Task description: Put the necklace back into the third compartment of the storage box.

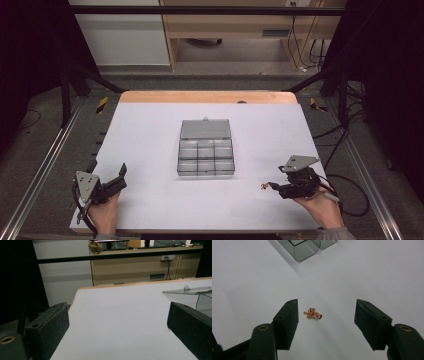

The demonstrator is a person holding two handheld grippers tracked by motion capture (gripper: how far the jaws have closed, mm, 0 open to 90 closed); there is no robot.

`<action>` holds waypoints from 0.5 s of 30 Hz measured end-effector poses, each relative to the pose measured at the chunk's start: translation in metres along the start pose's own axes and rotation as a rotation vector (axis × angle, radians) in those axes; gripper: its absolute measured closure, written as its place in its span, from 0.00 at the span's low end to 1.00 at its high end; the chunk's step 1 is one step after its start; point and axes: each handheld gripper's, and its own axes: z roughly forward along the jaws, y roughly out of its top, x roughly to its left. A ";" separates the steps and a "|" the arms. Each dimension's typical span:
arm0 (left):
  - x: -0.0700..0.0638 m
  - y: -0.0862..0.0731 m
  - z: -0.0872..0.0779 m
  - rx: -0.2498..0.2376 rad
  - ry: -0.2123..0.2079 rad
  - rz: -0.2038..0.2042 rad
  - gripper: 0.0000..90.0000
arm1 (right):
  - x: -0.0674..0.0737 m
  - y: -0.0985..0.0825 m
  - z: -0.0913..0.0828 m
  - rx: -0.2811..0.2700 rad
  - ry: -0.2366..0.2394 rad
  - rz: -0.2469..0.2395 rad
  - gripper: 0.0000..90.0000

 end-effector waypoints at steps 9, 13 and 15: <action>0.000 0.000 0.001 0.006 0.001 0.003 0.06 | -0.002 0.013 0.027 0.199 0.080 -0.108 0.63; 0.000 0.000 0.001 0.007 0.001 0.003 0.06 | -0.001 0.017 0.036 0.251 0.083 -0.135 0.65; 0.000 0.000 0.001 0.007 0.000 0.003 0.06 | -0.001 0.019 0.042 0.275 0.099 -0.140 0.67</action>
